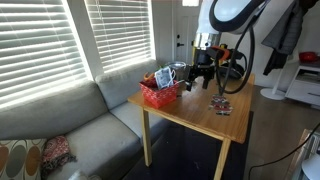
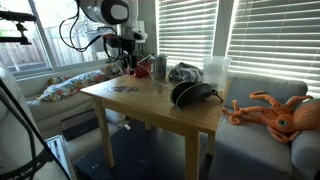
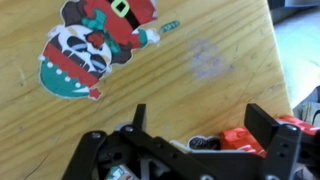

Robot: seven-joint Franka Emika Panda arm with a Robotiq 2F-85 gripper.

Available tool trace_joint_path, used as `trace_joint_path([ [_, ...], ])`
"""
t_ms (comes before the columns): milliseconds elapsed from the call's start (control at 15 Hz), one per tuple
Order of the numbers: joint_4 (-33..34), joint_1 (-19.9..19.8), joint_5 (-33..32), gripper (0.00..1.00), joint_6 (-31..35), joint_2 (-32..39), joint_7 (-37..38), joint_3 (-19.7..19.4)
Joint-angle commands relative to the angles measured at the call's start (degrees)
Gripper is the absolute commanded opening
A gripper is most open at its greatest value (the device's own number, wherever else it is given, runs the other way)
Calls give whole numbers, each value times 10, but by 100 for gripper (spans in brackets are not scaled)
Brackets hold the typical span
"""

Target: Pick up the clear container and pour its contents onto the striped blue and white towel, put the clear container on the left side of the table

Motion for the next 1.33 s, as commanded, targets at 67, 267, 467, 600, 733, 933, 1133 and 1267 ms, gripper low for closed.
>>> trace_joint_path([
  [67, 13, -39, -79, 100, 29, -23, 30, -5],
  [267, 31, -58, -91, 100, 39, -23, 3, -24],
  [467, 57, -68, -89, 100, 37, -16, -51, -48],
  [600, 78, -71, -85, 100, 22, -12, -107, -68],
  [733, 96, -77, -94, 100, 11, -9, -159, -85],
  [933, 128, -88, -119, 100, -6, 0, -216, -107],
  [1133, 152, -101, -170, 100, 22, 20, -269, -119],
  [1267, 167, -109, -197, 100, 40, 38, -284, -126],
])
